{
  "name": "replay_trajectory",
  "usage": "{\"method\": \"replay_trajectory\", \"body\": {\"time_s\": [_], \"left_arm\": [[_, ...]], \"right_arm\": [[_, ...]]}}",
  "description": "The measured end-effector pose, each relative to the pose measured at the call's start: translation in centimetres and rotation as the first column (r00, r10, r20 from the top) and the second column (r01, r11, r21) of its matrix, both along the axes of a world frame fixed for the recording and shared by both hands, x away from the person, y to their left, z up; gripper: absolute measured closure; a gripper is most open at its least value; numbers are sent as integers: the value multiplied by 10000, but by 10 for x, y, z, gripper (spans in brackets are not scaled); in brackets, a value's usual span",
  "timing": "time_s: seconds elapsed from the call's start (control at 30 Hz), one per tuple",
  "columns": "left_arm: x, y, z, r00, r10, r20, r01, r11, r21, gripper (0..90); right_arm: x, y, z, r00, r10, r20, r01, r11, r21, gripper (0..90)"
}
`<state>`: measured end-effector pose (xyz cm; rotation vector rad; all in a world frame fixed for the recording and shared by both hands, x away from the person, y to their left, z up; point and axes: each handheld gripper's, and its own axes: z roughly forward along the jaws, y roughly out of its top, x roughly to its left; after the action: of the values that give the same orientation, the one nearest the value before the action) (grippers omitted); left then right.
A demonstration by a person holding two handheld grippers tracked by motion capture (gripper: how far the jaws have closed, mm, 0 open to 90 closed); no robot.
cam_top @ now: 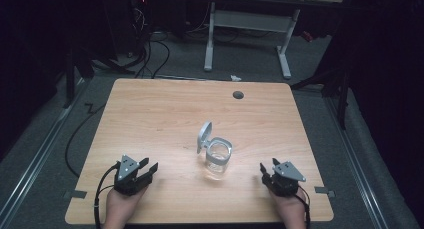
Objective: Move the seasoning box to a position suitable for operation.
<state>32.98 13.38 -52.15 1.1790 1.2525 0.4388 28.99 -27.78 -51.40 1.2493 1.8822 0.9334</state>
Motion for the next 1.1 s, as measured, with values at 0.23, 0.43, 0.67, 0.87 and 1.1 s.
{"method": "replay_trajectory", "body": {"time_s": [0.23,0.43,0.67,0.87,1.1], "left_arm": [[-5,-2,0,9999,-133,-97,134,9998,115,573],[-2,3,-1,9999,54,-155,-55,10000,-83,558],[2,3,-2,9997,133,-224,-135,9999,-69,543],[1,3,-1,9997,131,-194,-133,9999,-84,562],[-1,1,-2,9997,-133,-203,131,9999,-112,732]], "right_arm": [[7,1,-1,9911,1156,-656,-1002,9741,2027,695],[15,7,3,9917,1209,-437,-1074,9660,2351,866],[54,35,4,9900,1201,-737,-1084,9833,1464,900],[78,55,2,9866,1387,-865,-1307,9871,921,900],[79,69,6,9819,1768,-686,-1700,9809,944,900]]}}
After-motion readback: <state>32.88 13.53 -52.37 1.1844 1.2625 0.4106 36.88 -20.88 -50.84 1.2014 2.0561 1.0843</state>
